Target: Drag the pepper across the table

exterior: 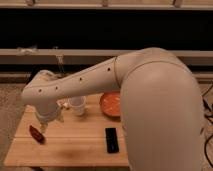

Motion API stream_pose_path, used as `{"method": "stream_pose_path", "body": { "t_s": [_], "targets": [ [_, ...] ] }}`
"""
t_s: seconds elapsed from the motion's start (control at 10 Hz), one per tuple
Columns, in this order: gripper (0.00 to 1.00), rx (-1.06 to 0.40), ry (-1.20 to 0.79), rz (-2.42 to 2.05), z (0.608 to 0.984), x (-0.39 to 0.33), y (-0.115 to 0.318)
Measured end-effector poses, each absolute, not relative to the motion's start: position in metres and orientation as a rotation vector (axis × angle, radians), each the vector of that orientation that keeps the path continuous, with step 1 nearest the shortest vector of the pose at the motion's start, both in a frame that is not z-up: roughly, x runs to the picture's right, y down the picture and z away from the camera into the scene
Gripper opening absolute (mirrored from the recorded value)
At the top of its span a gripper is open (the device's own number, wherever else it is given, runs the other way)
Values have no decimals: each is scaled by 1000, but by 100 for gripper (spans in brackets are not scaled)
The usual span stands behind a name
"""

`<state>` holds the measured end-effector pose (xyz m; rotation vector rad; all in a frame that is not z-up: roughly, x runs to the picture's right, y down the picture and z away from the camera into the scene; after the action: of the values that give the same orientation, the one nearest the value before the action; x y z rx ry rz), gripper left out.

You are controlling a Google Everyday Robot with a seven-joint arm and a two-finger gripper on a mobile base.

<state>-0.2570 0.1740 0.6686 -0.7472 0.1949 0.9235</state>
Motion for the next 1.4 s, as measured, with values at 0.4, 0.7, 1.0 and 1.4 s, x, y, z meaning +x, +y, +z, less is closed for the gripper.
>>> {"method": "stream_pose_path", "body": {
  "t_s": [0.4,0.7,1.0,1.4],
  "targets": [
    [65,-759,197,858,681,-268,199],
    [65,-767,198,804,693,-284,220],
    [65,-745,182,738,687,-304,243],
    [65,-713,163,687,688,-314,254]
  ]
}}
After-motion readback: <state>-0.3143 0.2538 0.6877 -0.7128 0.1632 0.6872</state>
